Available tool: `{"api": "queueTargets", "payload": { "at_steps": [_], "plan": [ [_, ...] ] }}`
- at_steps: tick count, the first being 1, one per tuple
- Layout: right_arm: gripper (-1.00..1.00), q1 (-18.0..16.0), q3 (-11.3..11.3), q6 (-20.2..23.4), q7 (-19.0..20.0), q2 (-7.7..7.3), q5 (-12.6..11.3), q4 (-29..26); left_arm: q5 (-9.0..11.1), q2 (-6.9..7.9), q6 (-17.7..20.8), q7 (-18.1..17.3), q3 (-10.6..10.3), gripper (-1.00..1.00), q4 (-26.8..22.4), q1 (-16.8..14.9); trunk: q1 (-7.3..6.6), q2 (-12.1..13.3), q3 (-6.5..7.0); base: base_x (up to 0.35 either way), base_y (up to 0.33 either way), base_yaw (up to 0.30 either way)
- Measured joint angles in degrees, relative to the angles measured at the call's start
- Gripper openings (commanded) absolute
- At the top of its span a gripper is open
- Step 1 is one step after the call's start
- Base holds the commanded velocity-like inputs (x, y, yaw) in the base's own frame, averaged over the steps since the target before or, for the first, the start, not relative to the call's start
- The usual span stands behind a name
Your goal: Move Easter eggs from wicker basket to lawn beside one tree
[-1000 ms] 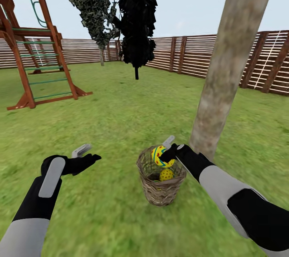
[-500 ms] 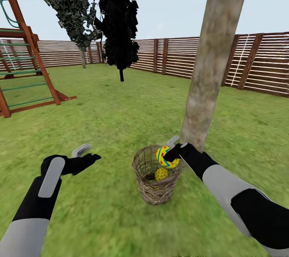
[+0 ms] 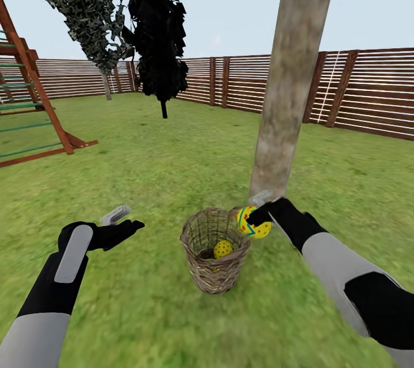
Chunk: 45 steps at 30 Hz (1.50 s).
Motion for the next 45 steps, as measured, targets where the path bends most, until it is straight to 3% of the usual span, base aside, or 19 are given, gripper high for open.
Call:
{"api": "queueTargets", "payload": {
  "at_steps": [3,13,15,17,26,28,30,33,36,37,40,42,45],
  "plan": [
    [-1.0,0.0,-1.0,0.0,0.0,-0.67,-0.1,0.0,0.0,0.0,0.0,0.0,0.0,1.0,0.0,0.0,0.0,0.0,0.0,0.0,0.0,0.0],
    [-1.0,0.4,-1.1,0.0,-0.2,-2.07,-0.4,1.5,-0.1,-0.09,0.0,-0.1,0.0,1.0,0.1,0.0,0.0,0.0,0.0,0.0,0.0,0.0],
    [-1.0,0.4,-1.2,0.0,-0.1,-3.67,-0.3,1.5,-0.1,-0.09,0.0,-0.1,0.0,1.0,0.1,0.0,0.0,0.0,0.0,0.0,0.0,0.0],
    [-1.0,0.5,-2.2,0.0,-0.1,-4.38,-0.5,1.6,-0.1,-0.09,0.0,-0.1,0.0,1.0,0.1,0.0,0.0,0.0,0.0,0.0,0.0,0.0],
    [-1.0,0.7,-3.1,-0.5,-0.5,-4.68,-0.4,5.5,-0.1,-0.09,0.0,-0.1,0.0,1.0,0.1,0.0,0.0,0.0,0.0,0.0,0.0,0.0],
    [-1.0,0.7,-3.3,-0.7,-1.9,-5.31,-0.4,6.6,-0.1,-0.09,0.0,-0.1,0.0,1.0,0.1,0.0,0.0,0.0,0.0,0.0,0.0,0.0],
    [-1.0,0.7,-5.2,-0.8,-4.6,-5.75,-0.4,6.9,-0.1,-0.09,0.0,-0.1,0.0,1.0,0.1,0.0,0.0,0.0,0.0,0.0,0.0,0.0],
    [-1.0,0.8,-12.7,-1.1,-8.3,-5.83,-0.3,7.9,-0.1,-0.09,0.0,-0.1,0.0,1.0,0.1,0.0,0.0,0.0,0.0,0.0,0.0,0.0],
    [-1.0,1.0,-14.3,-1.9,-10.0,-5.82,-0.4,8.2,-0.1,-0.09,0.0,-0.1,-0.1,1.0,0.1,0.0,0.0,0.0,0.0,0.0,0.0,0.0],
    [-1.0,1.0,-15.0,-2.9,-12.2,-5.77,-0.4,8.8,-0.1,-0.09,0.0,-0.1,0.0,1.0,0.1,0.0,0.0,0.0,0.0,0.0,0.0,0.0],
    [-1.0,1.0,-21.8,-5.0,-18.8,-5.35,-0.2,10.1,-0.1,-0.12,0.0,-0.1,-0.1,1.0,0.2,0.0,0.0,0.0,0.0,0.0,0.0,0.0],
    [-1.0,1.0,-23.6,-6.1,-20.4,-5.28,-0.4,10.9,-0.1,-0.12,0.0,-0.1,-0.1,1.0,0.2,0.0,0.0,0.0,0.0,0.0,0.0,0.0],
    [-1.0,1.1,-24.0,-9.3,-24.5,-5.2,-0.5,13.4,-0.1,-0.12,0.0,-0.1,-0.1,1.0,0.2,0.0,0.0,0.0,0.0,0.0,0.0,0.0]
  ]
}}
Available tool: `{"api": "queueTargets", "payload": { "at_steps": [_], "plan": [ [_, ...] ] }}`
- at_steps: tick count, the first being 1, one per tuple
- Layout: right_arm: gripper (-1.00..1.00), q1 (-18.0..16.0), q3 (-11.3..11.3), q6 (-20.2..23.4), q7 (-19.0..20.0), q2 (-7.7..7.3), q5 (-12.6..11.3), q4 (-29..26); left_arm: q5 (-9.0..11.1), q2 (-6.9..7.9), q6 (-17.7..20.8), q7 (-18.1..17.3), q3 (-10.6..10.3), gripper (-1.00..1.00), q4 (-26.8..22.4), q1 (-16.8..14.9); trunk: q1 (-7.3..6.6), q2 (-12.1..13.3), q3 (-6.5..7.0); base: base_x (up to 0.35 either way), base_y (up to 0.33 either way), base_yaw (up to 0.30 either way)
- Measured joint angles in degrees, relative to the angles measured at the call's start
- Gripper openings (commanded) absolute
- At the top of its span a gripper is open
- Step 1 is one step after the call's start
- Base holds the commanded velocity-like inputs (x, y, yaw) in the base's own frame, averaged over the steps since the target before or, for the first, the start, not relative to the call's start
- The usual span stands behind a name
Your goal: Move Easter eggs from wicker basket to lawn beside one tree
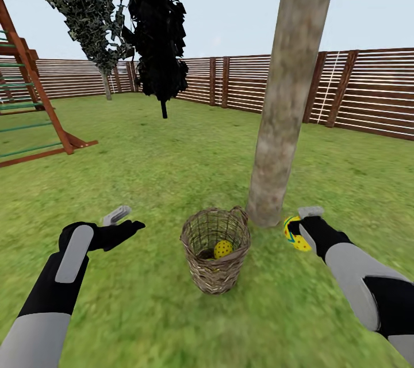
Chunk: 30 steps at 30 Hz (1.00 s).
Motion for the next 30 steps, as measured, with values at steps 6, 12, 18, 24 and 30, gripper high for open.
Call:
{"api": "queueTargets", "payload": {
  "at_steps": [6,12,18,24,30],
  "plan": [
    [-1.0,0.1,-0.1,-3.2,-4.6,0.12,-7.6,3.9,0.0,-0.06,0.0,-0.1,0.0,1.0,0.0,0.0,0.0,0.0,0.0,0.0,0.0,0.0],
    [-1.0,0.1,-0.1,-5.4,-5.4,0.13,-7.9,6.8,0.0,-0.06,0.0,-0.1,-0.1,1.0,0.0,0.0,0.87,-1.6,-0.71,0.0,0.0,0.0],
    [-1.0,0.8,0.0,-9.2,-5.3,0.02,-7.8,6.8,0.0,-0.06,0.0,-0.1,-0.6,1.0,0.0,0.0,2.19,-4.0,-1.79,0.0,0.0,0.0],
    [-1.0,0.9,0.1,-13.9,-5.1,0.1,-7.6,6.9,0.0,-0.06,0.0,0.0,-3.8,1.0,-0.4,0.0,3.29,-6.0,-2.69,0.0,0.0,0.0],
    [-1.0,1.0,0.1,-14.9,-5.1,0.13,-7.3,9.2,0.1,-0.06,0.0,0.0,-3.8,1.0,-0.7,0.0,3.28,-6.0,-2.69,0.071,0.0,0.0]
  ]
}}
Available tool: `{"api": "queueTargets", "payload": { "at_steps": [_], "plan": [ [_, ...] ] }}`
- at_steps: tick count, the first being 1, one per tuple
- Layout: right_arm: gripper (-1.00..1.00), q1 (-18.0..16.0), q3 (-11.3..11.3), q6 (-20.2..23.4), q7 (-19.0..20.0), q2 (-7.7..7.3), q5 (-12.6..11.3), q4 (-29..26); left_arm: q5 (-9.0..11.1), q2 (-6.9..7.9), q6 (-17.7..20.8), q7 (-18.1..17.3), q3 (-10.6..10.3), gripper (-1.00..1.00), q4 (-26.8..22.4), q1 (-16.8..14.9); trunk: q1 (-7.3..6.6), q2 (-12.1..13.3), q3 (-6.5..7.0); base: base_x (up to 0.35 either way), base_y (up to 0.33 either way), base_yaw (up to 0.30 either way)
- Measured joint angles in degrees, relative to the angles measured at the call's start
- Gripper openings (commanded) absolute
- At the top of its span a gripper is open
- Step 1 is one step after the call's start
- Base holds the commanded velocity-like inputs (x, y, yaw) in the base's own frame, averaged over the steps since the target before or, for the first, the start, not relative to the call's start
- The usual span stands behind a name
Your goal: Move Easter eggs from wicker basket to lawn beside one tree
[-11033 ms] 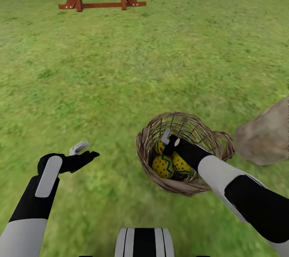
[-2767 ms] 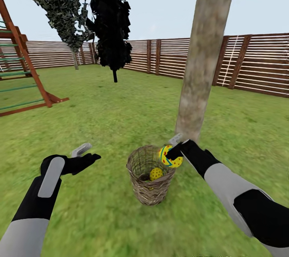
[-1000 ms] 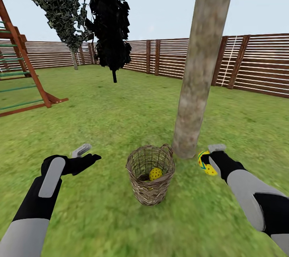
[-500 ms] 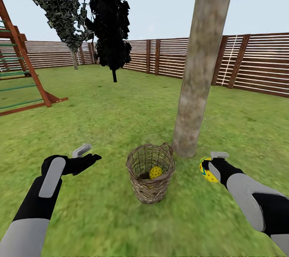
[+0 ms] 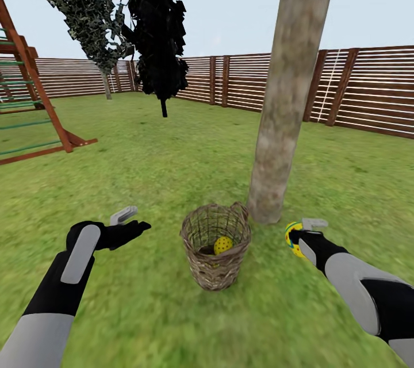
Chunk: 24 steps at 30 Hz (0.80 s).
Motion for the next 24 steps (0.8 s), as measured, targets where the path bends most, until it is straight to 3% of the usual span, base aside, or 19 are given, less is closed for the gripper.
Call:
{"api": "queueTargets", "payload": {
  "at_steps": [9,17,24],
  "plan": [
    [-1.0,0.0,0.0,-0.2,0.0,0.0,-0.1,0.5,0.0,0.09,0.0,0.0,0.1,1.0,0.5,0.0,-0.01,0.0,0.0,0.295,0.0,0.0],
    [-1.0,0.8,0.0,-2.1,0.0,-0.44,0.0,1.0,0.0,0.05,0.0,0.0,0.3,1.0,-0.5,0.0,0.02,0.0,0.0,0.014,0.0,0.0],
    [-1.0,0.9,0.0,-2.1,0.0,-0.42,0.0,1.0,0.0,-0.13,0.1,0.2,0.0,1.0,-0.5,0.0,1.55,-2.8,-1.25,0.0,0.0,0.0]
  ]
}}
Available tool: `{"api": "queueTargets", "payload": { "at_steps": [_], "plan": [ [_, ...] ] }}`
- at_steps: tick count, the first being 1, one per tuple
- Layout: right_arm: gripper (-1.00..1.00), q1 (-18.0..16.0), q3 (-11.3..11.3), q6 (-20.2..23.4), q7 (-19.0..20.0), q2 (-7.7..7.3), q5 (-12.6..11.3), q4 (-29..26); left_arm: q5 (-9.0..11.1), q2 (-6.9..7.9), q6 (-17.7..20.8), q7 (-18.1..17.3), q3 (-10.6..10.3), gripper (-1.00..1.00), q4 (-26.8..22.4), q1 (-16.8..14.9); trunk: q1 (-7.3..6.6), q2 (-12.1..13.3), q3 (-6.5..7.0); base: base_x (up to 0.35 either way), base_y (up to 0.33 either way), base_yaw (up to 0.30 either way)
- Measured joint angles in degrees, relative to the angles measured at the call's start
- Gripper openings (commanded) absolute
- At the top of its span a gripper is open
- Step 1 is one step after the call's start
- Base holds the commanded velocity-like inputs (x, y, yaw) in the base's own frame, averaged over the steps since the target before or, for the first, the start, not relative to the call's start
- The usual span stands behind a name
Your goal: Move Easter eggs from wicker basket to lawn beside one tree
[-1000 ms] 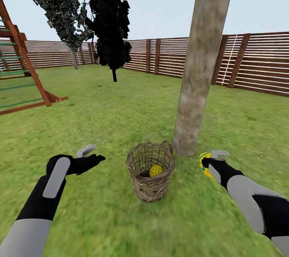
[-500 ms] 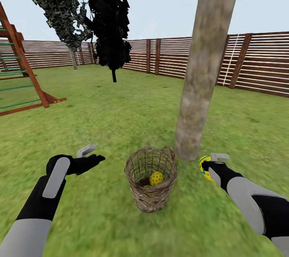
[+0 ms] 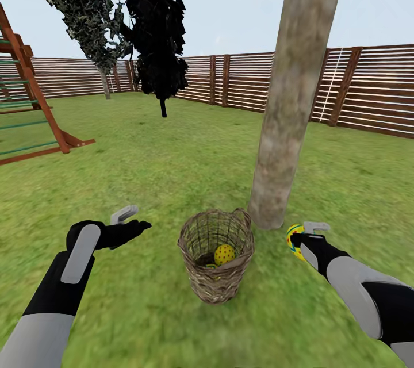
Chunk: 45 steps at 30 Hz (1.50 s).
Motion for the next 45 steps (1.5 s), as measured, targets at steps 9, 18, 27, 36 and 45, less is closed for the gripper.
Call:
{"api": "queueTargets", "payload": {
  "at_steps": [9,18,27,36,45],
  "plan": [
    [-1.0,0.7,0.0,-0.1,0.2,-0.03,0.2,-0.1,-0.1,0.0,0.2,0.3,0.0,1.0,0.0,-0.3,1.98,-3.6,-1.62,0.0,0.0,0.0],
    [-1.0,2.4,0.0,-4.4,0.2,0.25,0.2,-0.2,8.9,-0.07,0.4,0.1,0.1,1.0,-3.0,-8.5,3.95,-7.2,-3.23,0.0,0.0,0.0],
    [-1.0,2.4,0.0,-4.5,-0.1,0.27,0.3,-0.2,42.1,-1.56,0.4,-0.1,-5.8,1.0,-3.0,-10.3,4.35,-7.7,-5.19,0.0,0.0,0.0],
    [-1.0,2.4,0.1,-4.5,-0.2,0.28,0.3,-0.3,44.4,-9.1,0.5,0.0,-15.2,1.0,-3.9,-11.9,4.58,-7.8,-7.19,0.0,0.0,0.0],
    [-1.0,2.4,0.1,-4.5,-0.2,-0.06,0.3,-0.4,44.6,-8.73,0.5,0.0,-15.9,1.0,-4.1,-11.9,4.81,-7.9,-9.18,0.0,0.0,0.0]
  ]
}}
